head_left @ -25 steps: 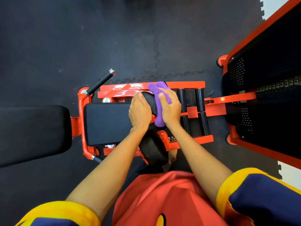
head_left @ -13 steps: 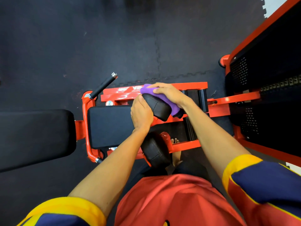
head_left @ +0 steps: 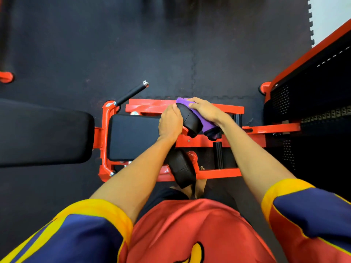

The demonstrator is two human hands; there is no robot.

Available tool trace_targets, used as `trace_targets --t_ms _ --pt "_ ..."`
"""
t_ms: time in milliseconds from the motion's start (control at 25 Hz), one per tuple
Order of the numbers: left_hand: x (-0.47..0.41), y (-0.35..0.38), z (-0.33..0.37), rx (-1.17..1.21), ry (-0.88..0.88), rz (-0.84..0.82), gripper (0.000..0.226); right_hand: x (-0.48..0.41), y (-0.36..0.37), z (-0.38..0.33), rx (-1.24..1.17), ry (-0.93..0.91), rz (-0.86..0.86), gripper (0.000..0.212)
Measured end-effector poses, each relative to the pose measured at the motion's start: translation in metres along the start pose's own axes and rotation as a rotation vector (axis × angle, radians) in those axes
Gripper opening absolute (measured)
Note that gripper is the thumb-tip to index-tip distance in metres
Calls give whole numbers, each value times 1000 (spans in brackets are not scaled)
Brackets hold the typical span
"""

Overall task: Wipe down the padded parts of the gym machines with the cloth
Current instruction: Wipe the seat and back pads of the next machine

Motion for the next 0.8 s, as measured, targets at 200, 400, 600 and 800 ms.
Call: trace_targets --t_ms 200,400,600,800 --pt "28 -7 -15 158 73 -28 41 64 12 -2 173 -245 353 44" --pt "76 -36 -5 413 113 112 43 121 54 -17 114 -443 313 51" --pt "141 -78 -25 522 253 304 79 172 99 -31 95 -601 204 57" --pt "202 -117 -69 580 291 543 65 205 153 -55 164 -729 28 73"
Point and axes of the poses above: each hand's wrist, its own x-axis away from the middle knuckle, its own y-axis out of the palm, z = x × y, the point moved 4 cm from there along -x, towards the middle knuckle, and after that the axes turned 14 degrees about y, right-handed, at the moved point
